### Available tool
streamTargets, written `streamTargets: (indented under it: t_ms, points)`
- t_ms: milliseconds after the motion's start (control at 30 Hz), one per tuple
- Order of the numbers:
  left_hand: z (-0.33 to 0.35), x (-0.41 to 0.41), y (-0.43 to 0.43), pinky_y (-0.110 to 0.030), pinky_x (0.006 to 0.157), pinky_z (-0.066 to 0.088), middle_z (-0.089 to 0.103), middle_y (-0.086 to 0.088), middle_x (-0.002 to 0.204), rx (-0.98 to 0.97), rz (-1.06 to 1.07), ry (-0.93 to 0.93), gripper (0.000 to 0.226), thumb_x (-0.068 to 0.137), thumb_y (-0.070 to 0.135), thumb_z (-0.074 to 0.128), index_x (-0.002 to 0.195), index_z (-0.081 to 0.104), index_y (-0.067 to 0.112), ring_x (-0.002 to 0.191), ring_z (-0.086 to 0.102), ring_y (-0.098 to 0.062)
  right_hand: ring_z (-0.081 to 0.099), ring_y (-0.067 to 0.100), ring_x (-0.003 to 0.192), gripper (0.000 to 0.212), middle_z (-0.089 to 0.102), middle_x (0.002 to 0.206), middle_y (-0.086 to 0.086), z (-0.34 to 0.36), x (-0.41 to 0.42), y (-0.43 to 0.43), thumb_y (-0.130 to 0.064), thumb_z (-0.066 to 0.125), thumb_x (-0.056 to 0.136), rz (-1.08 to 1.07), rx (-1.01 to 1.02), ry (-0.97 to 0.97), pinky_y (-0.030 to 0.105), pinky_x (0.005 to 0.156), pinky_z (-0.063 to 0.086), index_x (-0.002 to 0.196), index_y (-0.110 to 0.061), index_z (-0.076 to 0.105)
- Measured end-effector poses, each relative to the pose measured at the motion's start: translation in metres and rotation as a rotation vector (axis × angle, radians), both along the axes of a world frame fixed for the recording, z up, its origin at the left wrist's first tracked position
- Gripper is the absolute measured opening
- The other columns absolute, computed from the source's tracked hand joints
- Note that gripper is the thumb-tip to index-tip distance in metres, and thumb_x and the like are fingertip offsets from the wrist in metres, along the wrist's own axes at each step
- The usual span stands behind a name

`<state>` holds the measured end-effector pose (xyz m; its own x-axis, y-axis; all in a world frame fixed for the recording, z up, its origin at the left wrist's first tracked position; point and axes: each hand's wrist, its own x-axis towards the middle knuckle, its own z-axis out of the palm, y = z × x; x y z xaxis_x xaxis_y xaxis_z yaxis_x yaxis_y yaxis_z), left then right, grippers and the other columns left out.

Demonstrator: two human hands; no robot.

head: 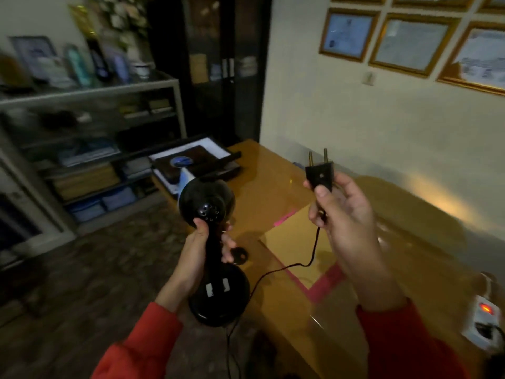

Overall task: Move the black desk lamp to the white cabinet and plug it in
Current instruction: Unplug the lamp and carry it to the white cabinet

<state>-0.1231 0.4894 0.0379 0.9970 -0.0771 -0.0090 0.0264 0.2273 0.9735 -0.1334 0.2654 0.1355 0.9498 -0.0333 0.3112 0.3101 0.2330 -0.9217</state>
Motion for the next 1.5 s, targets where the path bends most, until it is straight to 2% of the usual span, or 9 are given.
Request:
streamTargets:
  t_ms: [167, 300, 367, 633, 733, 867, 1033, 1333, 1500]
  points:
    - [0.011, -0.002, 0.083, -0.023, 0.046, 0.052, 0.068, -0.002, 0.062, 0.020, 0.153, 0.015, 0.091, 0.066, 0.080, 0.035, 0.100, 0.061, 0.000, 0.045, 0.058, -0.015, 0.057, 0.006, 0.052, 0.023, 0.075, 0.094, -0.005, 0.008, 0.030, 0.085, -0.029, 0.063, 0.078, 0.098, -0.051, -0.012, 0.018, 0.045, 0.044, 0.094, -0.045, 0.064]
    - [0.022, -0.003, 0.144, -0.027, 0.053, 0.052, 0.064, -0.007, 0.058, 0.114, 0.275, 0.014, 0.084, 0.055, 0.091, 0.039, 0.073, 0.072, 0.017, 0.048, 0.059, -0.019, 0.057, 0.005, 0.050, 0.022, 0.076, 0.091, -0.005, 0.010, 0.052, 0.149, -0.028, 0.062, 0.079, 0.202, -0.059, -0.019, 0.014, 0.043, 0.042, 0.093, -0.045, 0.064]
    - [0.027, -0.004, 0.173, -0.032, 0.056, 0.049, 0.063, -0.007, 0.059, 0.118, 0.331, 0.006, 0.081, 0.050, 0.093, 0.043, 0.067, 0.072, 0.020, 0.048, 0.057, -0.020, 0.056, 0.004, 0.048, 0.024, 0.076, 0.089, -0.005, 0.009, 0.063, 0.179, -0.021, 0.061, 0.085, 0.246, -0.056, -0.026, 0.013, 0.043, 0.042, 0.092, -0.044, 0.065]
    - [0.041, 0.009, 0.290, -0.028, 0.054, 0.046, 0.063, 0.000, 0.060, 0.101, 0.495, -0.016, 0.076, 0.061, 0.089, 0.036, 0.075, 0.071, 0.023, 0.046, 0.055, -0.015, 0.056, 0.005, 0.052, 0.023, 0.076, 0.088, 0.001, 0.015, 0.127, 0.294, -0.023, 0.063, 0.083, 0.395, -0.038, -0.050, 0.015, 0.045, 0.043, 0.099, -0.038, 0.066]
    - [0.044, 0.030, 0.333, -0.020, 0.047, 0.047, 0.064, 0.001, 0.060, 0.056, 0.532, -0.024, 0.081, 0.061, 0.086, 0.039, 0.088, 0.068, 0.015, 0.043, 0.054, -0.014, 0.056, 0.005, 0.054, 0.022, 0.075, 0.090, -0.002, 0.017, 0.159, 0.339, -0.027, 0.067, 0.083, 0.452, -0.043, -0.067, 0.015, 0.045, 0.043, 0.103, -0.036, 0.065]
    - [0.051, 0.065, 0.387, -0.019, 0.046, 0.047, 0.062, 0.003, 0.060, 0.039, 0.559, -0.033, 0.084, 0.068, 0.081, 0.034, 0.099, 0.060, 0.007, 0.043, 0.053, -0.013, 0.059, 0.003, 0.059, 0.034, 0.075, 0.093, -0.005, 0.021, 0.204, 0.399, -0.029, 0.067, 0.075, 0.522, -0.065, -0.087, 0.014, 0.051, 0.047, 0.108, -0.034, 0.063]
    - [0.074, 0.120, 0.451, -0.019, 0.044, 0.045, 0.058, 0.004, 0.056, 0.016, 0.625, -0.042, 0.076, 0.068, 0.074, 0.029, 0.094, 0.056, 0.008, 0.041, 0.050, -0.012, 0.062, -0.001, 0.067, 0.036, 0.074, 0.093, -0.004, 0.030, 0.268, 0.477, -0.005, 0.061, 0.087, 0.592, -0.105, -0.126, 0.011, 0.057, 0.049, 0.105, -0.036, 0.061]
    - [0.079, 0.205, 0.565, -0.020, 0.048, 0.046, 0.053, 0.003, 0.056, 0.056, 0.776, -0.058, 0.069, 0.077, 0.068, 0.020, 0.087, 0.053, 0.009, 0.042, 0.048, -0.012, 0.061, -0.002, 0.063, 0.036, 0.070, 0.096, -0.003, 0.044, 0.380, 0.621, -0.004, 0.059, 0.088, 0.690, -0.090, -0.182, 0.012, 0.053, 0.049, 0.107, -0.035, 0.058]
    - [0.071, 0.237, 0.639, -0.030, 0.053, 0.042, 0.052, 0.003, 0.057, 0.055, 0.830, -0.037, 0.067, 0.079, 0.068, 0.021, 0.088, 0.054, 0.011, 0.044, 0.048, -0.015, 0.058, 0.001, 0.056, 0.035, 0.073, 0.091, -0.006, 0.043, 0.431, 0.706, -0.005, 0.060, 0.088, 0.750, -0.108, -0.173, 0.013, 0.051, 0.048, 0.104, -0.036, 0.060]
